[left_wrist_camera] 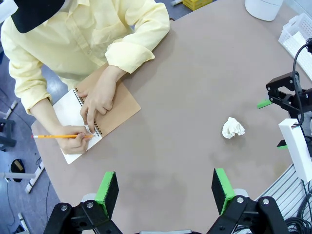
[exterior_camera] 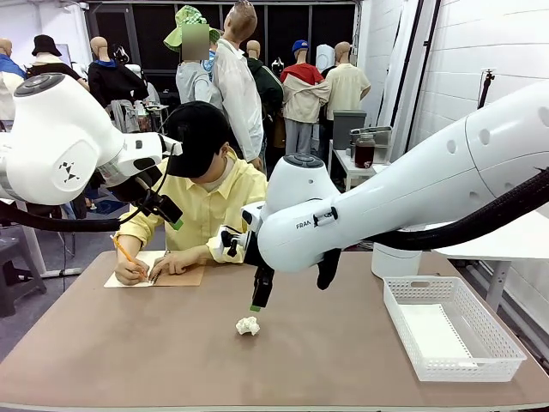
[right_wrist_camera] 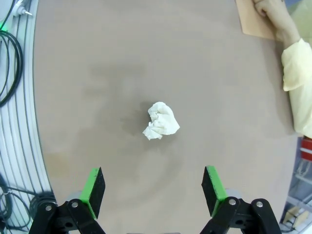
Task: Sort the paper based on its condition.
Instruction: If a person hands you a paper, place it in the Organizing basket , and if it's crumpled, put it in the Trash can.
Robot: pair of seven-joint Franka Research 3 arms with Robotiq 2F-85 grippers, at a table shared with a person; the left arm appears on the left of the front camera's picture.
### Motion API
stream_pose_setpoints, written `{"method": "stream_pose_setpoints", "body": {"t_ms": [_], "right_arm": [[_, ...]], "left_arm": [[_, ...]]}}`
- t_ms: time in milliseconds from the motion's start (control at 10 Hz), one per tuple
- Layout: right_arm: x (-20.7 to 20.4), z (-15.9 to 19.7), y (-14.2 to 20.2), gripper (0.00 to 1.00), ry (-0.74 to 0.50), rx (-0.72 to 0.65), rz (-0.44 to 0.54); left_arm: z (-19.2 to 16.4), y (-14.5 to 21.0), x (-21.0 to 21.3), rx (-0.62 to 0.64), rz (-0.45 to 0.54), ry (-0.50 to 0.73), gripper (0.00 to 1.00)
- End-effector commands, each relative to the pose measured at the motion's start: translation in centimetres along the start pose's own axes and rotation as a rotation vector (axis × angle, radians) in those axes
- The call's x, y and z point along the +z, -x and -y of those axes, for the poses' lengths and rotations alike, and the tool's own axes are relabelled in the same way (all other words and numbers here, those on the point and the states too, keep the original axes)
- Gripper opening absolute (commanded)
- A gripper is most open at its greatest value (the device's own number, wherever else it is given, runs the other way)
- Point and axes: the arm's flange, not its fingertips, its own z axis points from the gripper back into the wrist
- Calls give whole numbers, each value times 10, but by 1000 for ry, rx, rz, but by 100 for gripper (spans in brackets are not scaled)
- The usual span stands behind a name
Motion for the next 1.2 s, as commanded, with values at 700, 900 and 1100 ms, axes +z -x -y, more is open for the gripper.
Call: {"method": "stream_pose_setpoints", "body": {"t_ms": [700, 900, 1100], "right_arm": [[-53, 20, -9, 100, -89, 5, -32], [-67, 20, -9, 100, -135, 7, -30], [-81, 23, -8, 100, -139, 14, -57]], "left_arm": [[-1, 0, 1, 1, 1, 0, 100], [-1, 0, 1, 1, 1, 0, 100], [-1, 0, 1, 1, 1, 0, 100]]}}
